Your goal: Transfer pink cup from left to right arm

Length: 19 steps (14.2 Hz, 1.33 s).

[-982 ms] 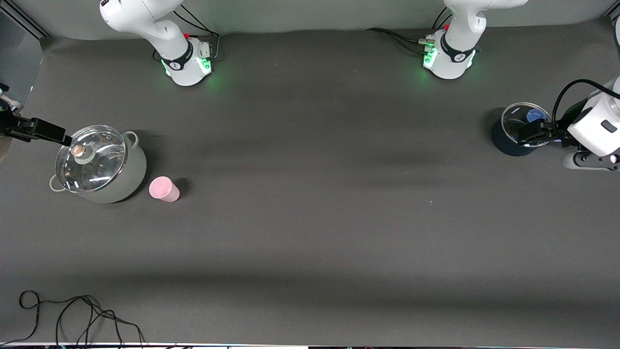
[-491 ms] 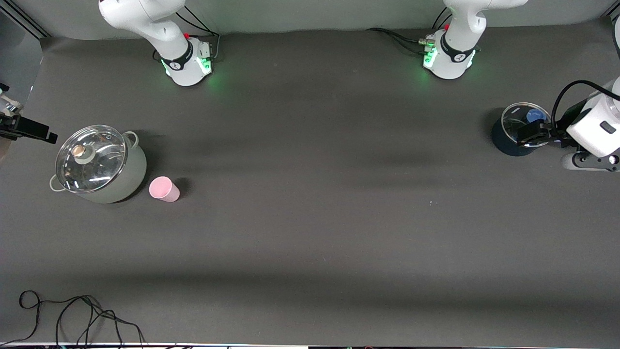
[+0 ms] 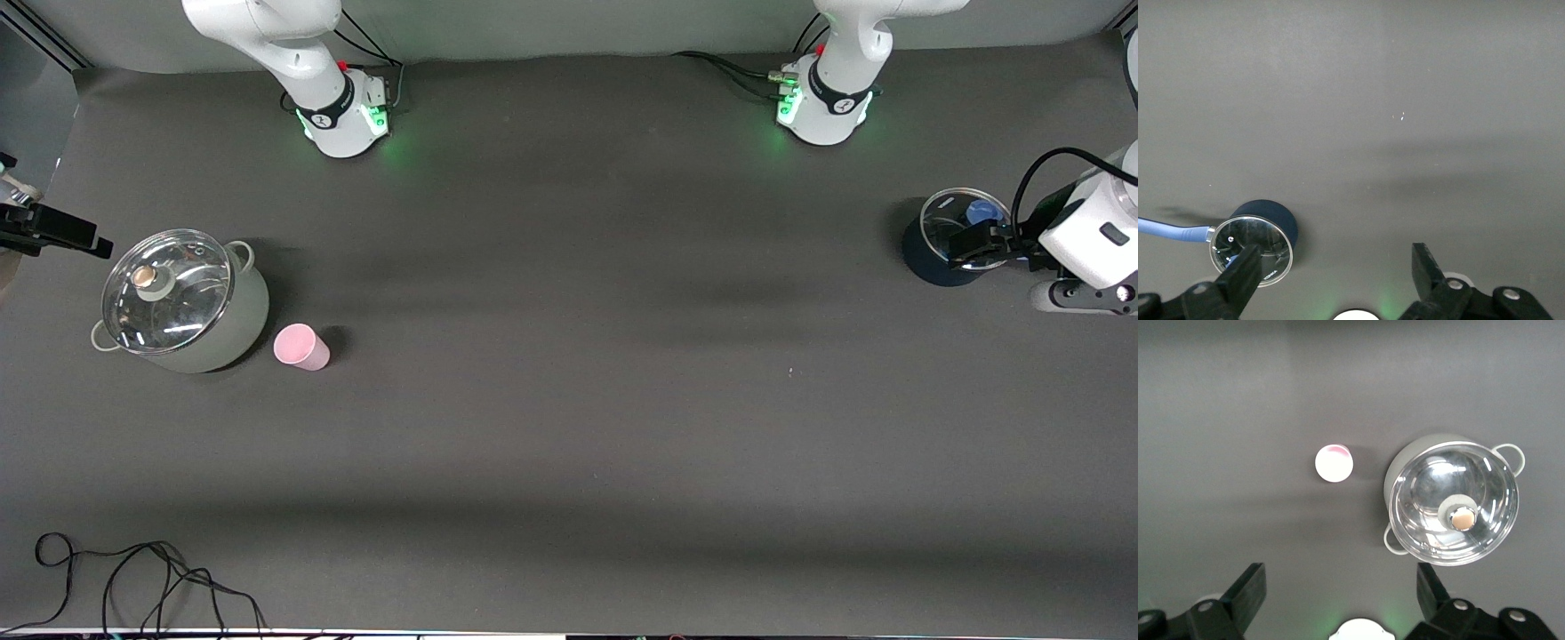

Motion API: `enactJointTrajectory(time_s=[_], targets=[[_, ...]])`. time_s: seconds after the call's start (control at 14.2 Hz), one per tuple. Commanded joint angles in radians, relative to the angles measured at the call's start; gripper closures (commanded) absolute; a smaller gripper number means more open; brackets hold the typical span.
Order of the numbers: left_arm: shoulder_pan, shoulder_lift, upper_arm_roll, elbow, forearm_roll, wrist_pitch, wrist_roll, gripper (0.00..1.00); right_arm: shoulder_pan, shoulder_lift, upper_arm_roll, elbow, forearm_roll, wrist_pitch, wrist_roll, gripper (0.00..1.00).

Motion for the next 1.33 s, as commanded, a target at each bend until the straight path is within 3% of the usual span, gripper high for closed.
enactJointTrajectory(time_s=[0.0, 0.07, 0.28, 0.56, 0.84, 1.26], targets=[[-0.008, -0.008, 0.003, -0.007, 0.0, -0.003, -0.008, 0.0, -0.016, -0.12, 0.023, -0.169, -0.022, 0.103, -0.012, 0.0], [-0.008, -0.008, 0.001, -0.007, 0.0, -0.006, -0.008, 0.0, -0.03, -0.12, 0.046, -0.171, -0.024, 0.105, -0.018, 0.0], [-0.008, -0.008, 0.0, -0.007, 0.0, -0.007, -0.008, 0.0, -0.13, -0.116, 0.226, -0.166, -0.077, 0.128, -0.002, 0.0], [-0.009, -0.008, 0.0, -0.007, 0.0, -0.009, -0.008, 0.0, -0.13, -0.093, 0.227, -0.14, -0.079, 0.143, -0.001, 0.0], [-0.009, -0.005, 0.0, -0.007, 0.0, -0.009, -0.01, 0.0, -0.07, -0.085, 0.155, -0.127, -0.07, 0.143, 0.003, 0.0], [-0.009, -0.005, 0.0, -0.008, 0.0, -0.01, -0.01, 0.0, -0.072, -0.078, 0.159, -0.125, -0.025, 0.12, -0.001, 0.0]])
